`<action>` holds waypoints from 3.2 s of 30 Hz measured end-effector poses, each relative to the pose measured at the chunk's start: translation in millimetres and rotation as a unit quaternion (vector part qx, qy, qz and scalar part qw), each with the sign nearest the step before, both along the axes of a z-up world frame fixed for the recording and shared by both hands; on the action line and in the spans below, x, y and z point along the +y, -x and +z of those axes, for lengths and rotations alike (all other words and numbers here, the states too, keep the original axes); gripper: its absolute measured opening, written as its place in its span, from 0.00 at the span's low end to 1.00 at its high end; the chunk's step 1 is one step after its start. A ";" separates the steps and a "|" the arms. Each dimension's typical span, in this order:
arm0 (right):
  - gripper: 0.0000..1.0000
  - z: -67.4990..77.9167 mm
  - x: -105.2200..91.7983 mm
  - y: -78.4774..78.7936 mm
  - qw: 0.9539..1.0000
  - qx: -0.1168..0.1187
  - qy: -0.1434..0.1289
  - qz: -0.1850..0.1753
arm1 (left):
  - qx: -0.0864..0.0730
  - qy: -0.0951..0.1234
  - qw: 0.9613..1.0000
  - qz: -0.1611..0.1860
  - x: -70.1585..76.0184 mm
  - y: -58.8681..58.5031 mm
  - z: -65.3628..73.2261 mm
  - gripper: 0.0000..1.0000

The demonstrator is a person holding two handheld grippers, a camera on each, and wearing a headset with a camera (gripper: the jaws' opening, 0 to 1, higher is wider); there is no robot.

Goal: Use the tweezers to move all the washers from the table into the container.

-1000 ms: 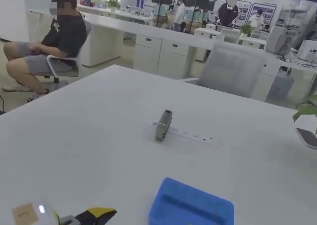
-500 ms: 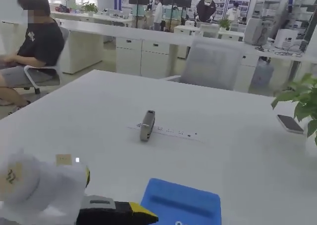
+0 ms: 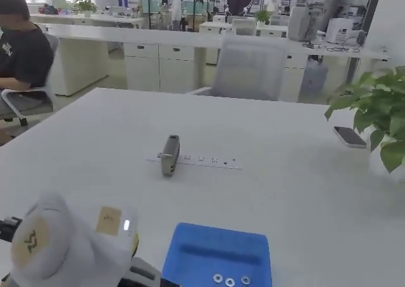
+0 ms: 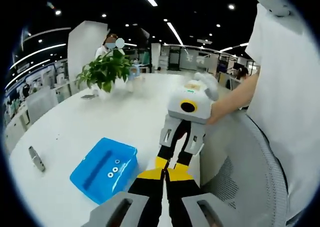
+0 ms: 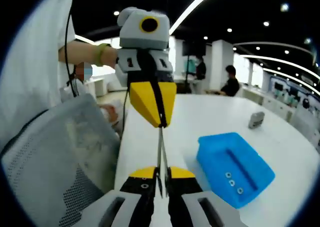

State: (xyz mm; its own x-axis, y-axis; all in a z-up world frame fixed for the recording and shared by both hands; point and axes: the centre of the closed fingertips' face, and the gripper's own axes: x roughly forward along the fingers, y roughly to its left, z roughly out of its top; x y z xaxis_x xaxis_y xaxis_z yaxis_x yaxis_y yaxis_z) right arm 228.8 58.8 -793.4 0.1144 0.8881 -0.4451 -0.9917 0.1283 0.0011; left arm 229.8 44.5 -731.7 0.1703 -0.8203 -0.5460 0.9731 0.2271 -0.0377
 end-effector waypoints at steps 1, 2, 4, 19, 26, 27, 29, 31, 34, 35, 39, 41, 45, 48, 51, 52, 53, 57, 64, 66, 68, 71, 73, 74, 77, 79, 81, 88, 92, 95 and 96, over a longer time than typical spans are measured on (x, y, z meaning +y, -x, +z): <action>0.06 -1.6 -0.8 0.0 1.000 0.012 0.004 -0.005 | -0.005 -0.012 1.000 -0.003 -0.6 1.2 -2.7 0.00; 0.06 -2.3 -1.0 -2.5 1.000 0.013 0.007 -0.012 | -0.005 -0.014 1.000 -0.006 -1.6 2.2 -4.0 0.00; 0.06 -4.9 0.6 -2.5 1.000 0.002 0.013 -0.004 | -0.008 -0.021 1.000 -0.007 -2.3 1.5 -6.6 0.00; 0.06 -14.4 2.5 -17.5 1.000 0.016 0.011 -0.022 | -0.018 -0.060 0.998 -0.022 -3.6 -10.2 -12.7 0.00; 0.07 -16.8 1.9 -17.3 0.998 0.049 -0.001 -0.032 | -0.010 -0.069 0.997 -0.023 -6.9 -14.0 -15.2 0.00; 0.07 -16.8 1.5 -17.5 0.998 0.048 -0.001 -0.034 | -0.012 -0.071 0.997 -0.025 -7.0 -13.8 -15.2 0.00; 0.07 -17.2 1.0 -18.2 0.998 0.047 0.000 -0.035 | -0.013 -0.073 0.997 -0.029 -7.3 -13.4 -16.0 0.00; 0.07 -19.1 1.4 -18.4 0.998 0.050 0.000 -0.035 | -0.011 -0.076 0.997 -0.030 -7.3 -13.6 -17.9 0.00; 0.07 -20.6 1.7 -19.8 0.998 0.057 -0.005 -0.035 | -0.004 -0.083 0.996 -0.026 -5.9 -15.5 -18.5 0.00; 0.07 -20.3 1.7 -20.0 0.998 0.060 -0.006 -0.035 | -0.004 -0.084 0.996 -0.026 -5.5 -16.5 -18.5 0.00; 0.09 -17.4 2.8 -20.6 0.997 0.070 -0.005 -0.038 | 0.008 -0.085 0.996 -0.025 -5.8 -19.7 -18.4 0.00; 0.13 -7.7 6.2 -18.9 0.996 0.078 -0.020 -0.030 | 0.034 -0.077 0.996 -0.026 -7.5 -18.7 -18.5 0.00; 0.14 -3.1 5.2 -16.6 0.998 0.066 0.014 0.004 | 0.044 -0.082 0.995 -0.029 -8.4 -25.1 -18.4 0.00; 0.09 -3.3 6.2 -20.9 0.997 0.069 0.028 0.009 | 0.051 -0.083 0.995 -0.032 -10.7 -27.0 -18.5 0.00; 0.05 -9.8 4.2 -24.6 0.996 0.070 0.049 0.016 | 0.059 -0.074 0.995 -0.029 -12.5 -26.5 -18.9 0.00; 0.05 -8.7 5.8 -23.6 0.996 0.074 0.046 0.018 | 0.058 -0.074 0.995 -0.029 -11.6 -26.2 -19.3 0.00; 0.04 -8.4 6.5 -23.6 0.996 0.067 0.048 0.020 | 0.060 -0.062 0.996 -0.024 -10.1 -26.2 -17.5 0.00; 0.03 -9.8 7.2 -20.5 0.996 0.073 0.053 0.017 | 0.083 0.005 0.996 0.030 -8.7 -31.2 -3.2 0.02; 0.03 -10.3 7.1 -20.1 0.996 0.069 0.052 -0.005 | 0.057 0.086 0.983 0.151 21.5 -33.1 19.8 0.21; 0.02 -10.5 3.7 -20.8 0.997 0.042 0.069 -0.001 | 0.053 0.114 0.975 0.183 29.8 -28.1 26.8 0.21; 0.02 -10.3 2.6 -19.1 0.997 0.038 0.072 -0.002 | 0.056 0.144 0.964 0.215 36.5 -24.0 33.4 0.22; 0.02 -10.0 -0.3 -21.5 0.997 0.040 0.056 -0.023 | 0.048 0.193 0.937 0.287 52.5 -17.3 41.8 0.28; 0.01 -8.9 -3.4 -25.7 0.996 0.066 0.032 -0.055 | 0.041 0.218 0.920 0.324 62.0 -11.5 44.3 0.36; 0.01 -8.5 -6.7 -26.8 0.994 0.080 0.023 -0.067 | 0.040 0.225 0.914 0.335 64.3 -8.3 45.2 0.39; 0.01 -1.9 -11.3 -29.4 0.987 0.128 -0.016 -0.097 | 0.039 0.238 0.899 0.366 73.6 2.2 43.7 0.48; 0.01 1.6 -16.3 -33.0 0.982 0.151 -0.031 -0.113 | 0.038 0.236 0.894 0.378 78.4 8.1 40.2 0.51; 0.01 6.8 -20.8 -37.9 0.977 0.164 -0.046 -0.126 | 0.035 0.234 0.890 0.390 82.4 12.6 37.2 0.52; 0.01 30.9 -28.4 -53.7 0.972 0.171 -0.072 -0.145 | 0.018 0.221 0.882 0.416 87.3 21.4 32.9 0.63; 0.02 44.7 -25.3 -60.3 0.974 0.159 -0.075 -0.144 | 0.013 0.221 0.882 0.416 86.4 24.1 33.4 0.64; 0.02 54.3 -22.2 -68.3 0.976 0.146 -0.075 -0.142 | 0.009 0.219 0.882 0.417 86.5 25.7 32.6 0.64; 0.02 56.1 -21.5 -70.4 0.977 0.141 -0.074 -0.142 | 0.008 0.219 0.882 0.418 87.0 25.9 32.5 0.64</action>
State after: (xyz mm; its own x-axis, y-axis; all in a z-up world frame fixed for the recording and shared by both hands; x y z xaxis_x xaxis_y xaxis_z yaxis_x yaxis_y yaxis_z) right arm 299.2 37.3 -737.3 0.2565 0.8955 -0.3637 -0.8739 0.3756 0.3085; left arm 203.9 131.5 -699.1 0.8106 -0.5447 -0.2151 0.4711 0.8247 -0.3128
